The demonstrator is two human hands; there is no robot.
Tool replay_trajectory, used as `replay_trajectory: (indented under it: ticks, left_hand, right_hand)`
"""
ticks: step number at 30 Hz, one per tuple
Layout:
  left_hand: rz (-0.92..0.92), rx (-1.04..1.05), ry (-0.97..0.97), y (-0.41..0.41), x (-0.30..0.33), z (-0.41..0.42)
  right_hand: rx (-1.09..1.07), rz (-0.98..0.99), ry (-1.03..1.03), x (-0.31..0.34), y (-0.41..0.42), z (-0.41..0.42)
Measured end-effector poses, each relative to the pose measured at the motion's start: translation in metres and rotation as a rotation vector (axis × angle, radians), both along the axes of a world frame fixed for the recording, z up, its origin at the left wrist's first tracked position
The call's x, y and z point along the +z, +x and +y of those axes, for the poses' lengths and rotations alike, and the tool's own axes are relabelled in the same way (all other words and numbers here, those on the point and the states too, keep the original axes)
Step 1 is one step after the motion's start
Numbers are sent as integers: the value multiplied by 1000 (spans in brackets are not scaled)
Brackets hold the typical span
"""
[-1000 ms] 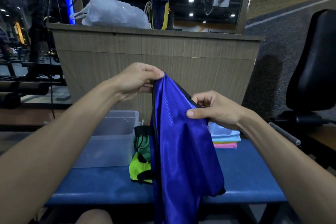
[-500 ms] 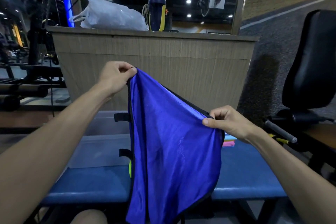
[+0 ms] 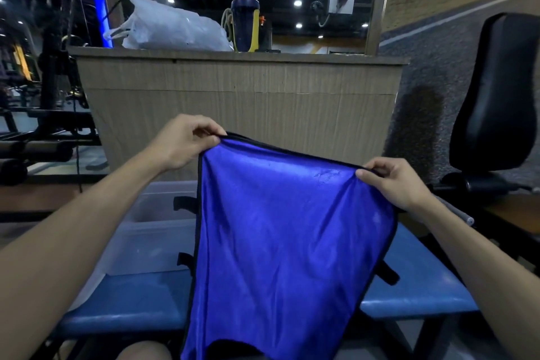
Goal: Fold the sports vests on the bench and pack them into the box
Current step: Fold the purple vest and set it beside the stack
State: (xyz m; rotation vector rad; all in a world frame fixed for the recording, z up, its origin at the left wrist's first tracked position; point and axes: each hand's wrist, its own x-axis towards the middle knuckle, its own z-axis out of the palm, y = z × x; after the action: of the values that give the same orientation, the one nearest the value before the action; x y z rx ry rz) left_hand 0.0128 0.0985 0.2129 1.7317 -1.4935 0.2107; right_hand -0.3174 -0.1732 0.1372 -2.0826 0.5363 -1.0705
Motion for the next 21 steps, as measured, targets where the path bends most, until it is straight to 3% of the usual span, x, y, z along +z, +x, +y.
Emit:
replay_trajectory:
  ticks: [6, 10, 18, 21]
  left_hand:
    - [134, -24, 24, -3, -4, 3]
    - [288, -72, -13, 2, -5, 6]
    - [270, 106, -89, 21, -6, 3]
    - [345, 94, -117, 18, -1, 3]
  right_hand:
    - [-115, 43, -46, 11, -5, -10]
    - [-22, 105, -2, 17, -14, -12]
    - [12, 148, -21, 12, -27, -13]
    - [-5, 146, -17, 15, -30, -10]
